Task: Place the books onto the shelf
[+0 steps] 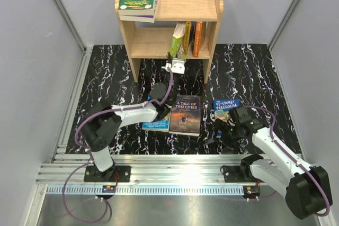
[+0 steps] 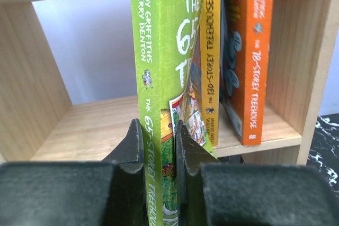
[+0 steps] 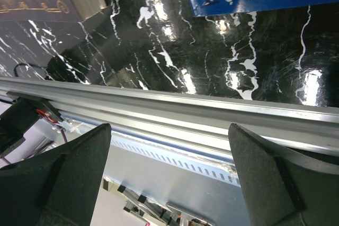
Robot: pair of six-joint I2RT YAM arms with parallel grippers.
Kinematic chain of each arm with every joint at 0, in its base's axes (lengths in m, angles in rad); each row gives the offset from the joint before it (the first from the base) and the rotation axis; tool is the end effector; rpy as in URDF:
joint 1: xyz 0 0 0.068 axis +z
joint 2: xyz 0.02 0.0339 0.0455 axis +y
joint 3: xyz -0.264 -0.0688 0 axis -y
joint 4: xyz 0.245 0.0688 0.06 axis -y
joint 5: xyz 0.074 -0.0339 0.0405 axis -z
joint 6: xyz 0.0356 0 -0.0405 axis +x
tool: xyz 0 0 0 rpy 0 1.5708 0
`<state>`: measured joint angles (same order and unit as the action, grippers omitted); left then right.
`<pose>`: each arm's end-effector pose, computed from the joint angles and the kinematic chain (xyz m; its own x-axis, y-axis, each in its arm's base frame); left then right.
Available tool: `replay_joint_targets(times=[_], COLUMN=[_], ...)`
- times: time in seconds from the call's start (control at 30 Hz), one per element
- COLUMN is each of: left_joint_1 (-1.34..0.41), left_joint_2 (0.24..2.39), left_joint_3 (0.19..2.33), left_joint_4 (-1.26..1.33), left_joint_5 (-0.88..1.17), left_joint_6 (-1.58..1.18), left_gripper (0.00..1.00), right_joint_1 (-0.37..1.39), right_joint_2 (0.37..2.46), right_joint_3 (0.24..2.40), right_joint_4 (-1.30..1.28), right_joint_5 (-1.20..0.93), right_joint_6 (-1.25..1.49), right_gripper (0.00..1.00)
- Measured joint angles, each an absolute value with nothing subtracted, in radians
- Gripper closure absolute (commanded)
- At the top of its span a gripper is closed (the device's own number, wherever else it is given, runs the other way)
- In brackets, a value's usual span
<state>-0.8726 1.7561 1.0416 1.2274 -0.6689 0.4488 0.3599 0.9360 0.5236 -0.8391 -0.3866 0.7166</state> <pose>0.2624 -0.2783 0.3078 0.3942 0.0597 -0.9171 0.0916 0.9904 0.1039 0.1315 0.0638 0.1813 -0.9571 0.2899 -0.0016 0.2542 0.8418 0.4761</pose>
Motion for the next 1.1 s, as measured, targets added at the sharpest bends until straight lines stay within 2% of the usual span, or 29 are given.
replay_joint_targets(times=[0.33,1.1], left_joint_1=[-0.876,-0.799], left_joint_2=[1.804,1.75], left_joint_3=[1.111,1.086], left_joint_4=[1.226,1.203], left_joint_5=[-0.701,-0.661], left_joint_6=[0.533,0.576], left_gripper=[1.0,1.0], right_joint_1=[0.36,0.36], right_joint_2=[0.907,0.851], right_joint_3=[0.461,0.28], right_joint_4=[-0.778,-0.624], right_joint_5=[-0.398,-0.434], right_joint_6=[0.739,0.82], right_gripper=[0.0,0.0])
